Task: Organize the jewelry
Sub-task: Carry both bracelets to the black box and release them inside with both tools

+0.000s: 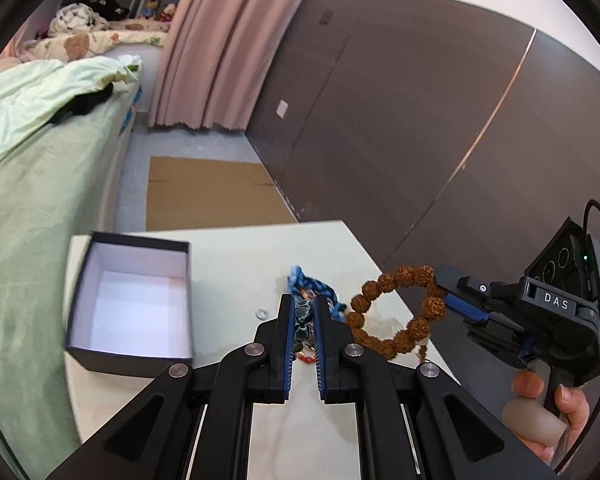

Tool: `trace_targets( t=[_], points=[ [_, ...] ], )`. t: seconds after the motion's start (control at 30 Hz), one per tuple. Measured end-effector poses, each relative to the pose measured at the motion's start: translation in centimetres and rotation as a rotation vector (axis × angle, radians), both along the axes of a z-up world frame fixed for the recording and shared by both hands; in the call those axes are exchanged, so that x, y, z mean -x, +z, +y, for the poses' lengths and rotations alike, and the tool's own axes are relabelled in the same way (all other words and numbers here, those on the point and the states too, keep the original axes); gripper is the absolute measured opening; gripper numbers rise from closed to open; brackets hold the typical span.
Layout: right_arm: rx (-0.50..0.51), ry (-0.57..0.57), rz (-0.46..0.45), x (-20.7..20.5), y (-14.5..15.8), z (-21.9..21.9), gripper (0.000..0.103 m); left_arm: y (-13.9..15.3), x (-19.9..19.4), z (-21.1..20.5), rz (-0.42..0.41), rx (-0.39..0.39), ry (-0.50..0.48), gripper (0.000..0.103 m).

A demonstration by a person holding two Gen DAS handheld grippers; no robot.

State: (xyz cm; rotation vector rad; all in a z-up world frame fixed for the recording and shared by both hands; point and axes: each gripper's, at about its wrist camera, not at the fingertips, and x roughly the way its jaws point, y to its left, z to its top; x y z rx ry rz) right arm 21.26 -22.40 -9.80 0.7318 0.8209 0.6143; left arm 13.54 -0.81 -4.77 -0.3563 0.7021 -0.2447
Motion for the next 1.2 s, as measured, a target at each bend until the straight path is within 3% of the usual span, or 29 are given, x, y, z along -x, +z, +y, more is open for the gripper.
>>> trace_targets(
  t=[0.3, 0.57, 0.73, 0.8, 0.93, 1.0, 1.07, 1.13, 1.17, 1.2],
  points=[
    [0.043, 0.088, -0.069, -0.2, 3.7, 5.0, 0.021, 1.6, 1.1, 5.0, -0.037, 0.036, 0.102, 0.009],
    [0.065, 0.156, -0.094, -1.7, 5.5, 9.8, 0.021, 0.9, 0.8, 7.9, -0.026, 0.049, 0.174, 0.009],
    [0.006, 0.228, -0.109, -2.3, 4.0, 12.3, 0.021, -0.3, -0.4, 9.1, 0.010, 0.061, 0.195, 0.009],
    [-0.018, 0.242, -0.075, -2.7, 2.8, 12.8, 0.021, -1.1, -1.2, 9.5, 0.034, 0.074, 0.192, 0.009],
    [0.020, 0.253, -0.056, -3.0, 2.1, 13.9, 0.021, -3.1, -3.1, 10.2, 0.152, 0.092, 0.229, 0.009],
    [0.016, 0.258, -0.047, -3.3, 1.7, 14.3, 0.021, -4.4, -4.0, 10.9, 0.220, 0.146, 0.238, 0.009],
    [0.011, 0.267, -0.041, -3.5, 1.3, 14.6, 0.021, -5.0, -4.3, 11.4, 0.250, 0.176, 0.269, 0.010],
    [0.004, 0.278, -0.035, -3.8, 1.1, 14.8, 0.021, -4.6, -4.2, 11.6, 0.240, 0.157, 0.295, 0.010],
    [0.001, 0.284, -0.033, -4.0, 1.0, 14.9, 0.021, -4.2, -4.2, 11.7, 0.224, 0.144, 0.304, 0.013],
    [-0.001, 0.289, -0.032, -4.0, 0.9, 15.1, 0.021, -3.8, -4.1, 11.7, 0.213, 0.133, 0.314, 0.026]
  ],
)
